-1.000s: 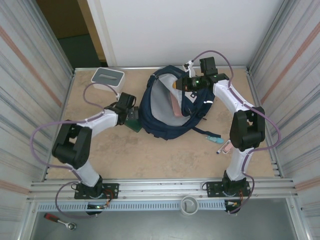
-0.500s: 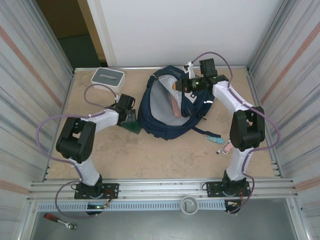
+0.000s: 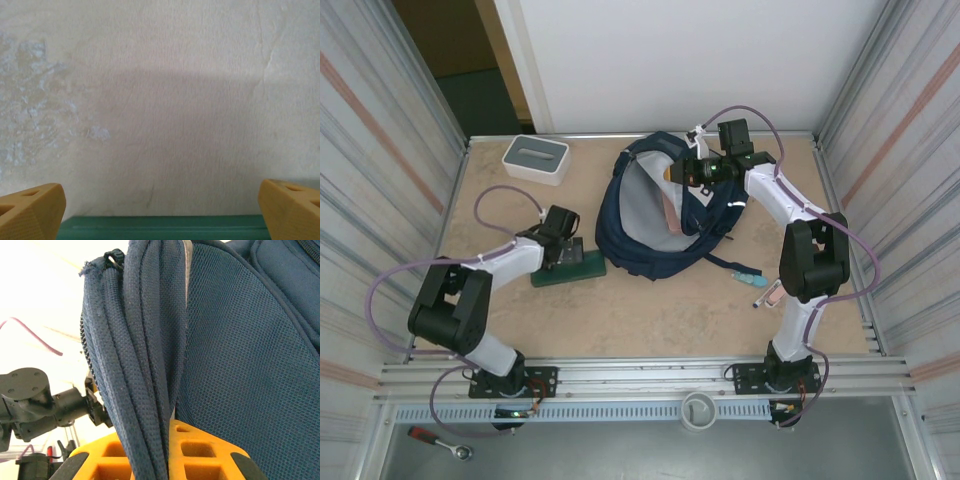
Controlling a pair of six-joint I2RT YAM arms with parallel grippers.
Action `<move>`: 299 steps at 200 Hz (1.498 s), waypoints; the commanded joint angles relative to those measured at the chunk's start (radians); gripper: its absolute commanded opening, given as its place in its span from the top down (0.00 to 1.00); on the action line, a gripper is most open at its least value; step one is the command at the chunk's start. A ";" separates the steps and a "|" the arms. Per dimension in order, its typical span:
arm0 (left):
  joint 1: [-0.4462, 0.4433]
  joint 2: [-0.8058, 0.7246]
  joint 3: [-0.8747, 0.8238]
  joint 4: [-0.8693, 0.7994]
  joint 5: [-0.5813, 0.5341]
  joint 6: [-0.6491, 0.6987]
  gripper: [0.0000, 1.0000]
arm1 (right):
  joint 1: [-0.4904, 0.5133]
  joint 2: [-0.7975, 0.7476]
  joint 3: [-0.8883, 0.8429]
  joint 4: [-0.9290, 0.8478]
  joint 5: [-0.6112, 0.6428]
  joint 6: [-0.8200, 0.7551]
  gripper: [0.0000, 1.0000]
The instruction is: Pack books, pencil case, and school supplies into a backpack
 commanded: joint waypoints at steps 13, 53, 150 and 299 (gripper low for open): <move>-0.002 -0.144 -0.061 -0.048 0.113 0.014 0.01 | -0.009 0.009 -0.022 0.013 -0.009 0.008 0.92; -0.083 -0.339 -0.091 -0.082 0.189 0.072 0.01 | -0.009 0.002 -0.034 0.017 -0.009 0.010 0.92; -0.501 -0.152 0.074 -0.298 -0.167 0.106 0.03 | -0.010 -0.010 -0.055 0.029 -0.016 0.011 0.92; -0.152 -0.041 -0.043 -0.038 0.062 0.782 0.01 | -0.038 0.012 -0.076 0.052 -0.045 0.024 0.92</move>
